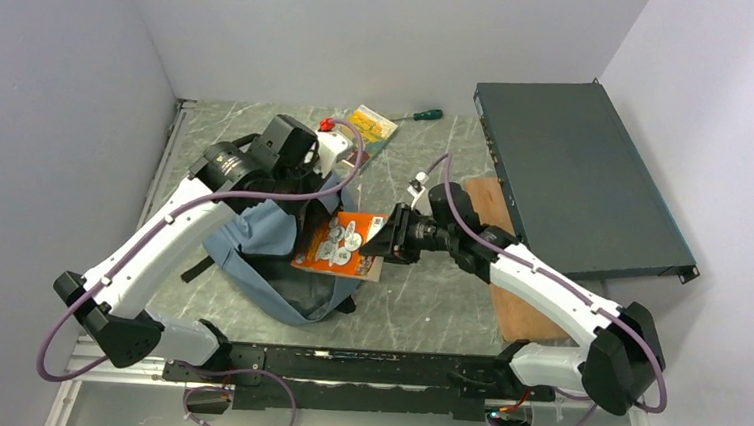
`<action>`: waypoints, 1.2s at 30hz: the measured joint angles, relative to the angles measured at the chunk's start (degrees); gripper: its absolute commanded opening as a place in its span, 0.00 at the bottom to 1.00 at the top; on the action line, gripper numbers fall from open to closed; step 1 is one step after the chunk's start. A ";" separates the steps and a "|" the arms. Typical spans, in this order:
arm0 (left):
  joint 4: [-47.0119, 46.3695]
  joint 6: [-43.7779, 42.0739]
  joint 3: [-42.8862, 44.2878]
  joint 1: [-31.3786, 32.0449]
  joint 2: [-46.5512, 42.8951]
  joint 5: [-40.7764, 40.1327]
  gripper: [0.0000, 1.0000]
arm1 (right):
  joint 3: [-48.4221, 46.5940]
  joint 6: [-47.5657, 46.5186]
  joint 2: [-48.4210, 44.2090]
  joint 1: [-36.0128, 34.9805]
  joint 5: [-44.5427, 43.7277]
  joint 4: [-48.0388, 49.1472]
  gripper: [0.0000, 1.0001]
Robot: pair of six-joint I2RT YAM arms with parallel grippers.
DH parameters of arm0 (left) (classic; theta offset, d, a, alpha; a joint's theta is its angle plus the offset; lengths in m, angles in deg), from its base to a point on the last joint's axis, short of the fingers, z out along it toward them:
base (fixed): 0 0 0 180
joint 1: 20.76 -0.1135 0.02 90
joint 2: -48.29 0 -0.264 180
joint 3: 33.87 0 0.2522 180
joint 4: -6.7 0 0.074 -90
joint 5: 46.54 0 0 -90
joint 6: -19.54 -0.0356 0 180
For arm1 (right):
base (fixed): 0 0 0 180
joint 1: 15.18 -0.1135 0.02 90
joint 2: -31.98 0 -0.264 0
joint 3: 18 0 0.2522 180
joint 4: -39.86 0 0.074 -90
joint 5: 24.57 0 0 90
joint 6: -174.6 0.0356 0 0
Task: Pack the student bag
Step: Place the book in the student bag.
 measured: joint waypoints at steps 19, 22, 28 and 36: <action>-1.90 8.76 1.70 -5.62 3.50 10.73 0.00 | 1.49 12.85 31.28 -9.84 -25.40 48.46 0.21; -2.86 8.68 0.04 -6.91 1.90 12.09 0.00 | -2.43 11.34 36.02 -10.27 -26.95 48.54 0.42; -3.10 8.59 -1.05 -7.04 1.53 12.20 0.00 | -6.60 8.94 38.12 -11.04 -27.36 41.18 0.73; -4.17 8.48 -2.54 -7.10 1.36 12.17 0.00 | -7.41 3.37 34.32 -11.28 -23.34 26.40 0.79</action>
